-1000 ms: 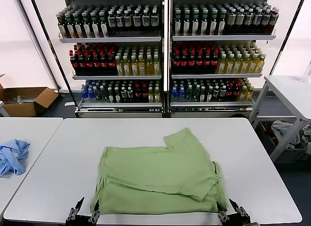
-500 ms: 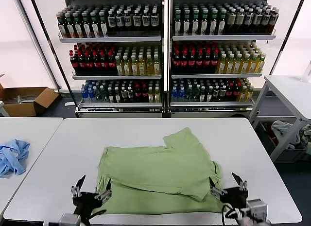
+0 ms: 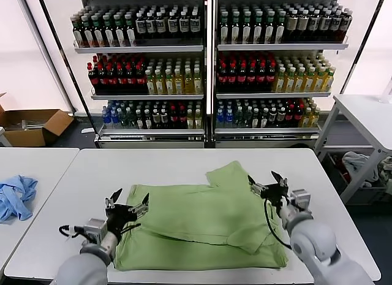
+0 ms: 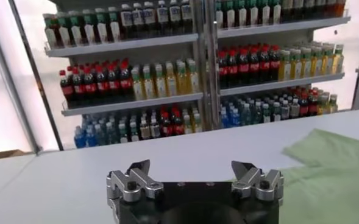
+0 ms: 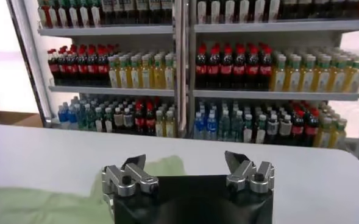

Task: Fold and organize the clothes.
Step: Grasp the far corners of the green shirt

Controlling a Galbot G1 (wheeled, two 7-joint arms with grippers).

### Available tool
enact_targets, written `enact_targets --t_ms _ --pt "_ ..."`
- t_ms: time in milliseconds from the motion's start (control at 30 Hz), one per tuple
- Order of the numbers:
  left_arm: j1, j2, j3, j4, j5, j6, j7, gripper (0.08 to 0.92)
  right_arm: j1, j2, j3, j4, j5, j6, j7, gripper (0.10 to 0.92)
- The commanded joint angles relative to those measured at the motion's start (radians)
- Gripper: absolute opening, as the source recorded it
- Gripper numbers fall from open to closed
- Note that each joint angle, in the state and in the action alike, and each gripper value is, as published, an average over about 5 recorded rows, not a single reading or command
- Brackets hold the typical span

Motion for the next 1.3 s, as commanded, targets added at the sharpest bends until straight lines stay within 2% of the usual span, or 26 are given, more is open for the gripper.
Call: enact_targets --t_ms 33,233,700,1300 --pt "-0.265 0.004 0.048 0.254 -0.086 0.088 0.122 0.823 0.338 0.064 -0.166 -0.335 -0.034 -0.068 -0.092 0.823" --pt "-0.321 0.006 0.065 0.325 -0.106 0.137 0.141 0.823 0.391 0.068 -0.218 -0.416 -0.039 -0.068 -0.129 0.823" --pt "-0.377 0.003 0.076 0.504 -0.096 0.136 0.185 0.823 0.403 0.100 -0.221 -0.500 -0.057 -0.069 -0.151 0.823" --pt "-0.418 -0.041 0.114 0.585 -0.075 0.137 0.220 0.823 0.390 0.119 -0.216 -0.532 -0.090 -0.068 -0.170 0.823"
